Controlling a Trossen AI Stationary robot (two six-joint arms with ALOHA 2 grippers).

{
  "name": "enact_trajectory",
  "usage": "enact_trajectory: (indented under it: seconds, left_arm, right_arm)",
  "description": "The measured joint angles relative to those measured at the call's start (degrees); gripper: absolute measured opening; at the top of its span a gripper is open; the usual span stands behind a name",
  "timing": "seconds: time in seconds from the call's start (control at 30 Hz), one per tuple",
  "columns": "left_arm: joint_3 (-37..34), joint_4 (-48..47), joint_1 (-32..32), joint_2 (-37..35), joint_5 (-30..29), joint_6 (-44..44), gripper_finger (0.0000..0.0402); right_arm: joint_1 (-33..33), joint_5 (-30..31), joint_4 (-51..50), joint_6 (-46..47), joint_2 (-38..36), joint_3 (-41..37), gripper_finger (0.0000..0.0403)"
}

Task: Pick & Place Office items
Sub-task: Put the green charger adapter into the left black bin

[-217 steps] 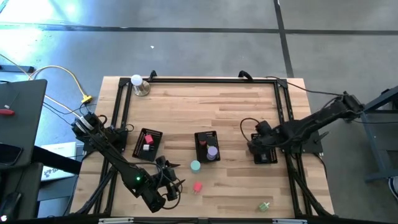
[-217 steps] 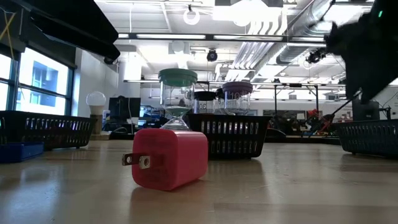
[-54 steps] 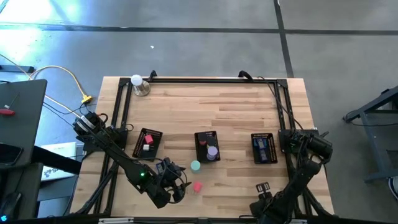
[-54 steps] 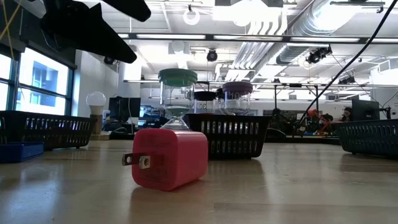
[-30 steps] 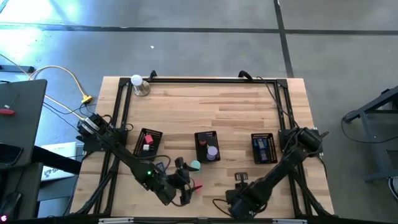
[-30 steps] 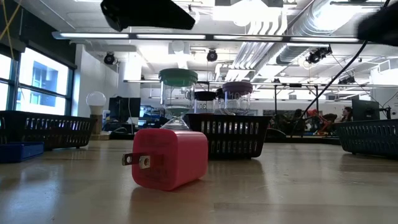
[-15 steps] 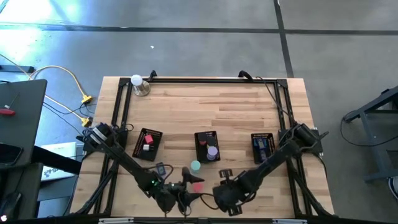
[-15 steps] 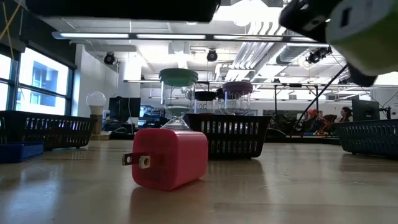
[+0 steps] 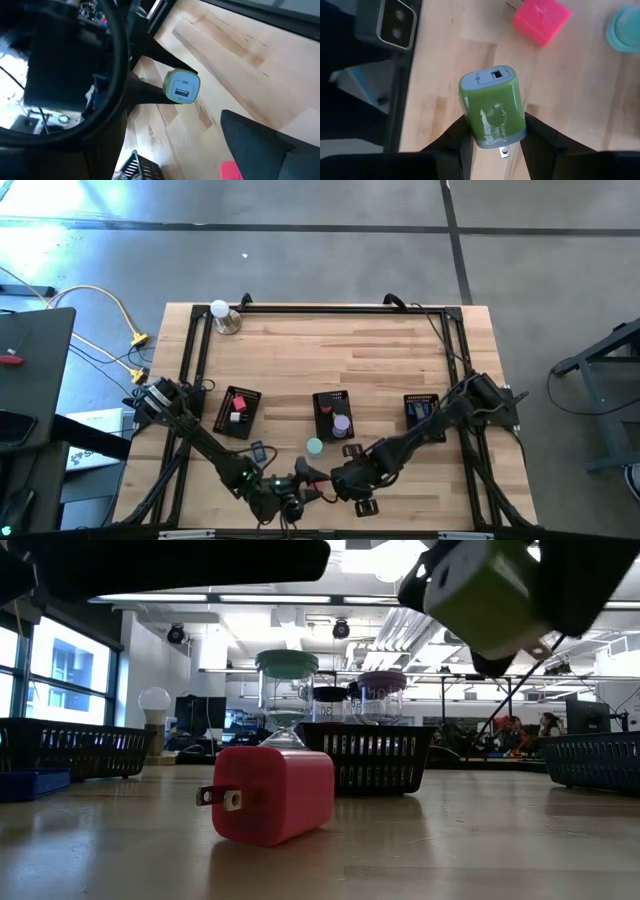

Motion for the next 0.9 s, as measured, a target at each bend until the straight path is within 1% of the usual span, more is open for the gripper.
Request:
enact_trajectory:
  seconds: [0.33, 0.53, 0.8, 0.9]
  left_arm:
    - [0.00, -0.07, 0.00, 0.00, 0.03, 7.92, 0.0315]
    - [0.00, 0.01, 0.39, 0.09, 0.23, 13.18, 0.0315]
    - [0.00, 0.09, 0.68, 0.11, -0.15, 14.20, 0.0310]
    - [0.00, 0.12, 0.67, 0.11, -0.21, 14.74, 0.0308]
  right_arm:
    - [-3.52, -5.86, 6.48, -1.57, -0.11, 0.03, 0.0121]
    - [-4.78, -7.16, 7.89, -2.37, -0.11, 0.03, 0.0121]
    - [-5.57, -8.18, 8.82, -2.92, -0.11, 0.03, 0.0121]
    - [-5.57, -7.64, 9.03, -3.79, -0.11, 0.03, 0.0121]
